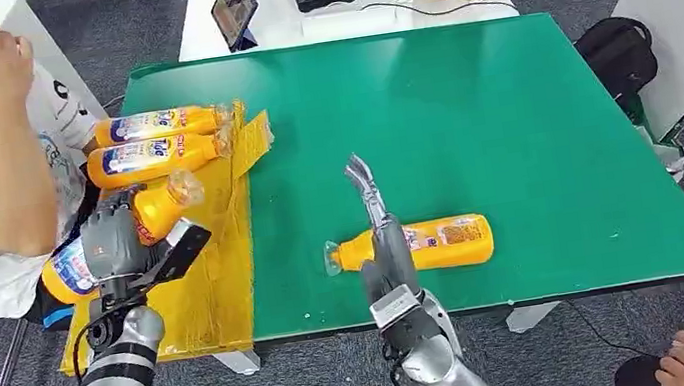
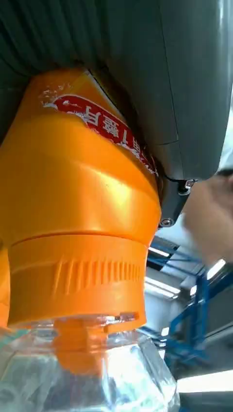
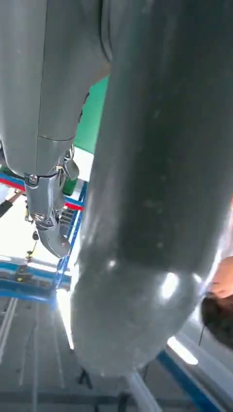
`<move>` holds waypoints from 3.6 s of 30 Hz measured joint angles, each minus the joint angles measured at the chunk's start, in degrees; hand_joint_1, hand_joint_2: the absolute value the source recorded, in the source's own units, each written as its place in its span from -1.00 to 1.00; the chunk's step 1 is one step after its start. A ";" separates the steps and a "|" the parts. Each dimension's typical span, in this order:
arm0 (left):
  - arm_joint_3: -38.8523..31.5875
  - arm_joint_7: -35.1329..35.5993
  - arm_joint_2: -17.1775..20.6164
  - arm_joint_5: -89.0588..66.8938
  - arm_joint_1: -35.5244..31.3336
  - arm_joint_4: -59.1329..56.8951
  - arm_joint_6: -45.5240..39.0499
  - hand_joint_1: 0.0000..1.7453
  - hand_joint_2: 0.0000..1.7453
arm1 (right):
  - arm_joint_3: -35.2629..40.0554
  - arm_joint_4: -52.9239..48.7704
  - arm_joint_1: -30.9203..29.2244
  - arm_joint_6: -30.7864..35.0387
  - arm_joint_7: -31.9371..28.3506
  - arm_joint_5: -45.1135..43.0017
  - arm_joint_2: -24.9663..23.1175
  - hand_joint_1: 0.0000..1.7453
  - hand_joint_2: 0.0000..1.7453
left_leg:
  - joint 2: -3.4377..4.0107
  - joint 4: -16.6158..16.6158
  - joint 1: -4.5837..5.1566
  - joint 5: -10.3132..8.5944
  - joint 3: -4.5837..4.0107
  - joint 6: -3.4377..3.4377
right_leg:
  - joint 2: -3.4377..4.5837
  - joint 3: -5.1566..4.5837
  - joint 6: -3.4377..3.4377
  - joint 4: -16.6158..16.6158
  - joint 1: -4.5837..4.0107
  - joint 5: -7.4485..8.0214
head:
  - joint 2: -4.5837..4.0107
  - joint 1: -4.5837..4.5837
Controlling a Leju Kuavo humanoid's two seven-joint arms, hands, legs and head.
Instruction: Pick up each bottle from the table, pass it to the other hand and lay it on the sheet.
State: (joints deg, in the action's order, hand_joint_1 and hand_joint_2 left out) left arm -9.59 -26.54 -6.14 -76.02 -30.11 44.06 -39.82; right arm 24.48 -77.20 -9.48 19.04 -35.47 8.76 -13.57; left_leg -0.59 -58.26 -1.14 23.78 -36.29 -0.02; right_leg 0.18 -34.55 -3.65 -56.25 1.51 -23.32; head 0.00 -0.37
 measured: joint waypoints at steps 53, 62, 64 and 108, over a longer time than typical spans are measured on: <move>2.00 -6.71 2.20 36.06 -9.64 -19.92 45.48 -1.00 -1.00 | -1.49 2.99 -0.56 -0.44 2.36 0.20 -2.03 -1.00 -1.00 | -0.21 0.04 0.01 -0.08 0.61 -0.03 | -0.08 0.65 0.03 -0.01 0.01 0.00 | 0.00 -0.02; -5.57 -13.16 -3.41 57.92 -4.42 -8.55 25.87 -1.00 1.00 | -1.40 4.61 -0.87 -3.17 7.46 5.38 -1.53 -1.00 1.00 | -0.02 0.03 0.01 -0.06 0.34 -0.04 | -0.05 0.35 0.00 -0.02 0.00 0.03 | 0.00 -0.02; -5.38 -13.51 -4.22 63.68 -2.36 -3.15 23.21 -1.00 1.00 | -1.31 5.64 -1.32 -3.96 8.92 6.60 -0.94 -1.00 1.00 | -0.02 0.03 0.01 -0.05 0.29 -0.05 | -0.05 0.28 0.00 -0.02 0.00 0.02 | 0.00 0.00; 13.83 -13.66 -5.14 61.05 16.01 20.55 12.20 -1.00 1.00 | 3.65 16.33 -14.59 -28.68 30.64 23.72 27.28 -1.00 1.00 | -0.19 0.00 0.05 -0.02 0.09 -0.01 | -0.08 0.18 -0.02 0.04 0.03 0.01 | 0.00 -0.02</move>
State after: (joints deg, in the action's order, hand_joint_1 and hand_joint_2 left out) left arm 4.24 -40.19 -11.28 -14.97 -14.10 64.61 -27.63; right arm 28.13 -60.87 -24.07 -9.64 -4.83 32.48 13.71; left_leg -0.78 -58.26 -1.09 23.76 -36.20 -0.02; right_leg 0.10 -34.36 -3.67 -56.21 1.54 -23.32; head 0.00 -0.39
